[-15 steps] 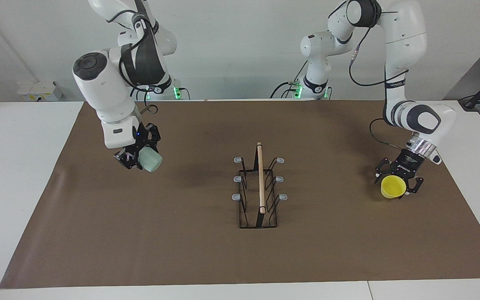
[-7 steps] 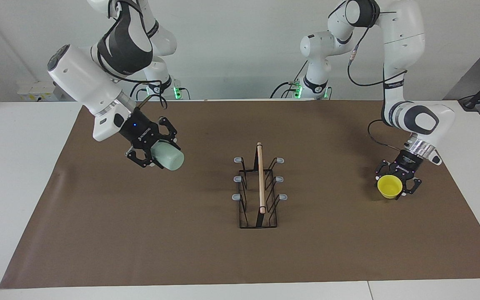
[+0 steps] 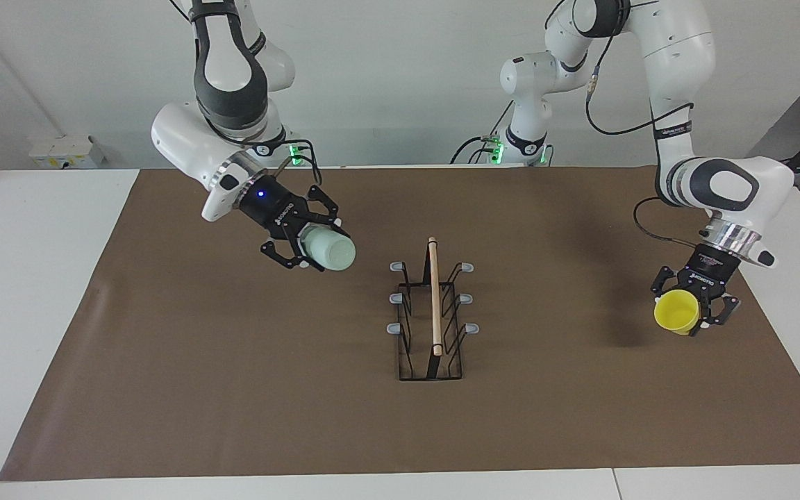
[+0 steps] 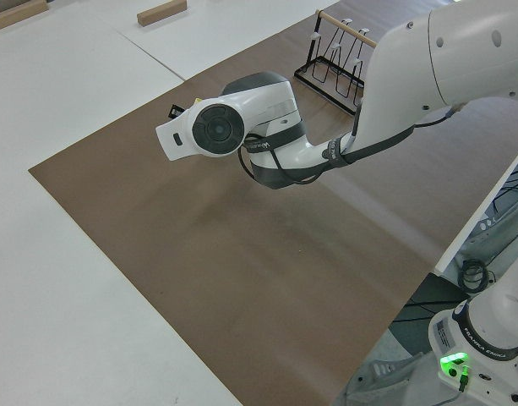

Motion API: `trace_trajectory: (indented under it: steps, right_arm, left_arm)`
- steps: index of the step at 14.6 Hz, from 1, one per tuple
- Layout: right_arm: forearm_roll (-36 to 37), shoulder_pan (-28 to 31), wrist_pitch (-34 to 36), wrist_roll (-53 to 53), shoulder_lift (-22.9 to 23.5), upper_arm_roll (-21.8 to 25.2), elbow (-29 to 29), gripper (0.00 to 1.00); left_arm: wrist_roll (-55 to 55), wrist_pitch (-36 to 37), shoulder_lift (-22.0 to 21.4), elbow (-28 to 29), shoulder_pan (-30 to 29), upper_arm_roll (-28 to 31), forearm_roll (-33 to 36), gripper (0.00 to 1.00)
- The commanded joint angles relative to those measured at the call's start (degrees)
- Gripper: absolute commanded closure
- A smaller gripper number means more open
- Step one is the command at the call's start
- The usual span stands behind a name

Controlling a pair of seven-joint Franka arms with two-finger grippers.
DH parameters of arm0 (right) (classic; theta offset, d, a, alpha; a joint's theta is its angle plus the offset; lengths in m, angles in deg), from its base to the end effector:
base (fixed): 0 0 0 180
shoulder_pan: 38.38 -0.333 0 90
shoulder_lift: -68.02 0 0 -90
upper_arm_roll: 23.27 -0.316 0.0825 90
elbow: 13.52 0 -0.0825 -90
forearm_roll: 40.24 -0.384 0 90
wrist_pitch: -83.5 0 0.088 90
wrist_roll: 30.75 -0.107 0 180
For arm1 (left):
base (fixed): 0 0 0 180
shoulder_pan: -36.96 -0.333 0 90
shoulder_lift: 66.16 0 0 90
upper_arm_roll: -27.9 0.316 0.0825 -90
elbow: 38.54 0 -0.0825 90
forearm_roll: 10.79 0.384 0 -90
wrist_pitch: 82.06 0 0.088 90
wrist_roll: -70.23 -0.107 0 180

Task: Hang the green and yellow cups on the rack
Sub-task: 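Carry the green cup onto a rack peg while the left gripper lifts the yellow cup, then carry the yellow cup with the left gripper onto a rack peg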

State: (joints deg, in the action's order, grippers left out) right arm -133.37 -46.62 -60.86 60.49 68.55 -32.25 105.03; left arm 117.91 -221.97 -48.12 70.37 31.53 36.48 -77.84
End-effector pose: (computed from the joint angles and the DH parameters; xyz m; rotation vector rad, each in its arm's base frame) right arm 0.5584 0.1633 0.4661 -2.0380 -0.6796 -1.1605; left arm 0.6257 0.1484 0.3613 1.3390 1.9026 -0.0317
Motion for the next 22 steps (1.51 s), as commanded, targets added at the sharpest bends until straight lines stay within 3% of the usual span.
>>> trace_trajectory:
  steps: [1, 6, 8, 11, 14, 16, 22]
  right_arm:
    - [-18.4, -5.9, -5.8, 12.8, -0.6, -0.2, 2.5, 1.00]
    - [-42.1, -7.6, -5.0, 36.2, 2.6, -0.3, 2.3, 1.00]
    - [-48.5, -8.2, -1.3, 42.0, 3.7, -0.3, 2.4, 1.00]
    - [-49.3, -8.4, 2.2, 44.8, 6.2, -0.3, 2.5, 1.00]
    - [-49.0, -8.7, 2.9, 45.7, 6.7, -0.3, 2.6, 1.00]
    - [-49.2, -11.2, 2.9, 45.8, 7.2, -0.3, 2.6, 1.00]
    - [-48.9, -11.5, 2.9, 47.8, 7.4, -0.3, 3.7, 1.00]
  left_arm:
    - [1.8, -5.7, -3.5, 1.0, 3.7, 0.8, 4.0, 1.00]
    - [1.9, -6.1, -9.0, 2.1, 7.6, 0.9, 12.9, 1.00]
    - [1.8, -5.6, -11.0, 2.7, 8.4, 0.7, 15.2, 1.00]
    - [1.9, -5.6, -14.1, 4.4, 13.2, 0.8, 24.0, 1.00]
    - [2.1, -5.8, -16.8, 6.1, 16.6, 0.8, 28.5, 1.00]
    - [2.5, -6.0, -17.4, 6.6, 19.3, 0.8, 33.0, 1.00]
    - [13.2, -7.5, -17.2, 6.5, 26.6, 0.7, 54.1, 1.00]
